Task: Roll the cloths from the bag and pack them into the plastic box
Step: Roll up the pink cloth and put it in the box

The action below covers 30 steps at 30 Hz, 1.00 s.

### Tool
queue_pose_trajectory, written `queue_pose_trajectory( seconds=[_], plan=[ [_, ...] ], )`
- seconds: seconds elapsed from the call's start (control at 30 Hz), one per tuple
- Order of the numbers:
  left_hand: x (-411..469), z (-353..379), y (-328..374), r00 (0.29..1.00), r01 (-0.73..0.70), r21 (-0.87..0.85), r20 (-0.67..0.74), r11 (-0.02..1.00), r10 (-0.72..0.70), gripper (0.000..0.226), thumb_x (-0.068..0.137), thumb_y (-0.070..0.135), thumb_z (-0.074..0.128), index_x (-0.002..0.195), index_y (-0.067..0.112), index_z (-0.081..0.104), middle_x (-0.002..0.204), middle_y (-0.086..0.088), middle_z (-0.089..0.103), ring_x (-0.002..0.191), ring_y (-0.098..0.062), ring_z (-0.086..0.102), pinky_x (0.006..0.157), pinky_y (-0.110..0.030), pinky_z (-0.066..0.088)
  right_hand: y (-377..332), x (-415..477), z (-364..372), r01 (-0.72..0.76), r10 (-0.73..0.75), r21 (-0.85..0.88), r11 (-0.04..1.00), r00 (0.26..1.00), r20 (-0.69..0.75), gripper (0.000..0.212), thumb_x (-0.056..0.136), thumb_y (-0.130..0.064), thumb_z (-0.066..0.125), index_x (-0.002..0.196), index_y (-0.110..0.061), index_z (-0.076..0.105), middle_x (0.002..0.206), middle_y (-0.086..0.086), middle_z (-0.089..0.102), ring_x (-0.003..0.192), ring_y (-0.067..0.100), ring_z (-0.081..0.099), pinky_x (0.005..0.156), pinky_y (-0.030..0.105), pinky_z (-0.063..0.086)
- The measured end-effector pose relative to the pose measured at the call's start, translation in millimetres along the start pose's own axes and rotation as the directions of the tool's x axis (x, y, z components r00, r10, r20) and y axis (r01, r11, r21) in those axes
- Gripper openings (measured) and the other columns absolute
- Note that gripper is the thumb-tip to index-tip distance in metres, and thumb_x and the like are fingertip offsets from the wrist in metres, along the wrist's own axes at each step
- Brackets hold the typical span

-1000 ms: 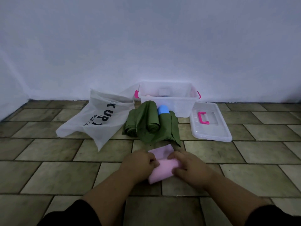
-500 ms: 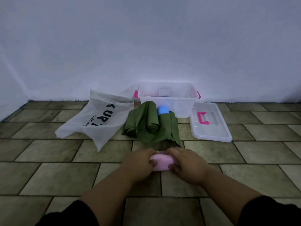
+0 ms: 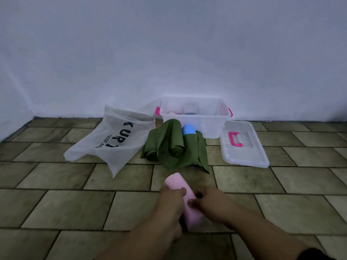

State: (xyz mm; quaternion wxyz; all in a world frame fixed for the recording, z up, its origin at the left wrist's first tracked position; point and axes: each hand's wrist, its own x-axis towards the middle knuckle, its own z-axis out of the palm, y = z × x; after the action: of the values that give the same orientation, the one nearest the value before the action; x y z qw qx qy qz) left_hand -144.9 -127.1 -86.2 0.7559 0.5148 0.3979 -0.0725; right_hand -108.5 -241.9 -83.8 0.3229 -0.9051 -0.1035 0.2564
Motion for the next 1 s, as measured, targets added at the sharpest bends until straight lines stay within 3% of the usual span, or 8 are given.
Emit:
queue_pose_trajectory(
  seconds=[0.2, 0.3, 0.4, 0.47, 0.63, 0.7, 0.83, 1.0],
  plan=[
    [4.6, -12.0, -10.4, 0.995, -0.095, 0.008, -0.005, 0.995, 0.095, 0.043, 0.092, 0.016, 0.057, 0.133, 0.016, 0.043, 0.122, -0.016, 0.054, 0.106, -0.036, 0.054, 0.093, -0.053, 0.046, 5.4, -14.9, 7.9, 0.017, -0.035, 0.234, 0.972, 0.997, 0.074, 0.017, 0.087, -0.027, 0.064, 0.104, -0.028, 0.066, 0.092, -0.013, 0.069, 0.078, 0.0, 0.061, 0.06, 0.007, 0.043],
    [1.3, -17.5, -8.1, 0.985, -0.162, 0.021, 0.069, 0.987, 0.16, 0.04, 0.09, 0.013, 0.059, 0.128, 0.018, 0.048, 0.114, -0.013, 0.061, 0.101, -0.036, 0.06, 0.088, -0.057, 0.05, 4.8, -18.9, 0.1, 0.006, -0.043, 0.38, 0.925, 0.995, 0.091, 0.018, 0.074, -0.031, 0.071, 0.09, -0.025, 0.066, 0.093, -0.004, 0.072, 0.087, 0.012, 0.066, 0.081, 0.031, 0.051],
    [-1.2, -11.8, 10.4, 0.959, -0.245, 0.085, 0.17, 0.966, 0.228, 0.044, 0.087, 0.013, 0.063, 0.127, 0.022, 0.049, 0.11, -0.007, 0.063, 0.097, -0.031, 0.062, 0.082, -0.053, 0.054, -1.6, -16.3, -12.6, -0.005, -0.052, 0.58, 0.814, 0.995, 0.083, 0.03, 0.067, -0.016, 0.072, 0.091, -0.009, 0.055, 0.092, 0.014, 0.069, 0.091, 0.029, 0.066, 0.081, 0.048, 0.052],
    [3.7, -2.4, 34.6, 0.922, -0.367, 0.229, 0.217, 0.901, 0.32, 0.053, 0.085, 0.015, 0.066, 0.133, 0.02, 0.045, 0.11, 0.0, 0.061, 0.095, -0.022, 0.06, 0.076, -0.041, 0.054, -9.1, -5.7, -28.0, 0.016, -0.068, 0.645, 0.764, 0.996, 0.055, 0.028, 0.073, 0.003, 0.067, 0.095, -0.007, 0.051, 0.091, 0.015, 0.068, 0.088, 0.029, 0.067, 0.074, 0.044, 0.054],
    [35.4, 27.3, 123.4, 0.795, -0.605, 0.519, 0.354, 0.604, 0.492, 0.057, 0.083, 0.046, 0.062, 0.135, 0.03, 0.044, 0.133, 0.0, 0.054, 0.111, -0.023, 0.055, 0.099, -0.044, 0.046, -34.3, 31.9, -109.0, 0.017, -0.109, 0.737, 0.676, 0.991, 0.078, 0.029, 0.077, 0.009, 0.061, 0.099, -0.009, 0.057, 0.081, 0.013, 0.07, 0.068, 0.024, 0.068, 0.048, 0.029, 0.054],
    [57.9, 38.6, 158.4, 0.748, -0.633, 0.636, 0.356, 0.441, 0.56, 0.062, 0.084, 0.056, 0.053, 0.139, 0.032, 0.039, 0.143, -0.002, 0.045, 0.121, -0.026, 0.05, 0.103, -0.04, 0.04, -41.8, 53.9, -146.6, 0.014, -0.067, 0.745, 0.667, 0.997, 0.041, 0.03, 0.08, 0.008, 0.058, 0.104, -0.01, 0.055, 0.087, 0.016, 0.07, 0.063, 0.025, 0.069, 0.046, 0.031, 0.056],
    [112.4, 56.1, 214.0, 0.757, -0.501, 0.817, 0.254, 0.285, 0.602, 0.08, 0.082, 0.055, 0.055, 0.145, 0.014, 0.028, 0.15, -0.008, 0.034, 0.134, -0.029, 0.036, 0.109, -0.044, 0.032, -53.3, 113.8, -209.8, 0.106, 0.035, 0.728, 0.677, 0.984, -0.176, 0.038, 0.087, 0.005, 0.056, 0.116, -0.019, 0.049, 0.105, 0.023, 0.059, 0.066, 0.03, 0.07, 0.049, 0.035, 0.056],
    [158.2, 65.2, 230.3, 0.848, -0.339, 0.904, 0.174, 0.26, 0.5, 0.078, 0.086, 0.05, 0.05, 0.144, 0.006, 0.022, 0.144, -0.016, 0.039, 0.127, -0.034, 0.043, 0.104, -0.041, 0.036, -52.2, 197.6, -232.7, 0.081, 0.068, 0.347, 0.934, 0.916, -0.396, 0.031, 0.086, 0.006, 0.053, 0.108, -0.015, 0.055, 0.102, 0.016, 0.053, 0.082, 0.031, 0.057, 0.068, 0.048, 0.058]
  ],
)
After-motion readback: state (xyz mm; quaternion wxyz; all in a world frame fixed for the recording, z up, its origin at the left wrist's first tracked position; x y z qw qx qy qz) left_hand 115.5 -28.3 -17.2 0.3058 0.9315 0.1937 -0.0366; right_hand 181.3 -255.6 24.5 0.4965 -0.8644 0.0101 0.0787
